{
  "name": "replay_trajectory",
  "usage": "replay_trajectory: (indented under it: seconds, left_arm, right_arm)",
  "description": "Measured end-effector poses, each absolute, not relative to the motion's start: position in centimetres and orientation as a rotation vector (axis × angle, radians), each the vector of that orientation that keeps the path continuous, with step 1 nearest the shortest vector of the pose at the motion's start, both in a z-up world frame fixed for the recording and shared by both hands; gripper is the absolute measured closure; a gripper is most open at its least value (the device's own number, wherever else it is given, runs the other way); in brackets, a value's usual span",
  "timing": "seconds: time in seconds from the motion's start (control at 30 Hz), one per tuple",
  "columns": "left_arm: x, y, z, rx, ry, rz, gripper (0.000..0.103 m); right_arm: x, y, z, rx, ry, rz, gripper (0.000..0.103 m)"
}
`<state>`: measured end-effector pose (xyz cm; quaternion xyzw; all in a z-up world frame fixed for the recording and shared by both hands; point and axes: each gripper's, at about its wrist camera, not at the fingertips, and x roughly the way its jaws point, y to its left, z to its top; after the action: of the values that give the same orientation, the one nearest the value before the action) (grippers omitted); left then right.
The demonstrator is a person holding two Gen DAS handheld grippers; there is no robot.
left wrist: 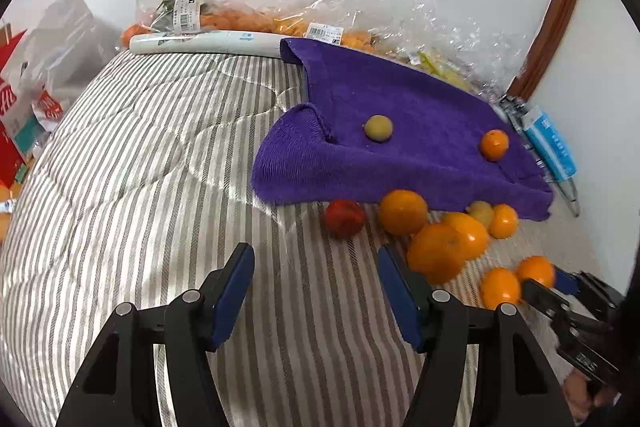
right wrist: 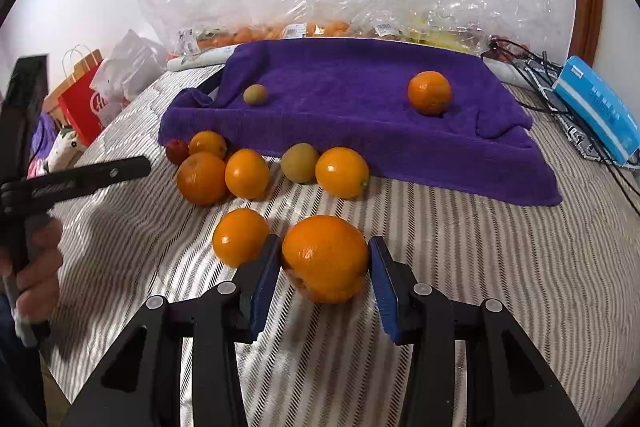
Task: Organize fruits
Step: 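Grasp another large orange with the right tool while the left tool grasps the red fruit, then lift and carry the orange with the right tool while the left tool carries the red fruit onto the towel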
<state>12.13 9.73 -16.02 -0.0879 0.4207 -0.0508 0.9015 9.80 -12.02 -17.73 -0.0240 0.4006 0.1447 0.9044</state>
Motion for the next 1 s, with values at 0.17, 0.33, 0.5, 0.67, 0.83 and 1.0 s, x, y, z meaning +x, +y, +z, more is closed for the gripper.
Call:
replay_trajectory:
  seconds: [0.17, 0.33, 0.5, 0.67, 0.83, 1.0]
  left_arm:
    - [13.7, 9.3, -16.5, -0.179, 0.885, -0.106, 0.044]
    - [14.4, 8.9, -16.5, -0.184, 0.876, -0.123, 0.052]
    - [14.5, 8.3, -16.6, -0.152, 0.855, -0.139, 0.062]
    - [14.5, 7.6, -16.6, -0.128, 0.854, -0.186, 0.074]
    - [14.3, 8.1, -16.5, -0.158, 0.844, -0.189, 0.079]
    - [13.8, 8.5, -16.1, -0.177, 0.809, -0.18, 0.079]
  right_arm:
    - [10.4, -12.3, -18.6, -0.065, 0.851, 0.292, 0.059]
    - [10.8, -13.2, -18.4, -0.052, 0.834, 0.28, 0.061]
    - [11.6, -14.9, -18.5, 0.028, 0.839, 0.28, 0.061]
    - [11.4, -15.1, -18.3, 0.053, 0.82, 0.303, 0.061]
    - [11.4, -15.0, -18.2, 0.056, 0.816, 0.31, 0.061]
    - [11.3, -15.4, -18.2, 0.076, 0.808, 0.312, 0.061]
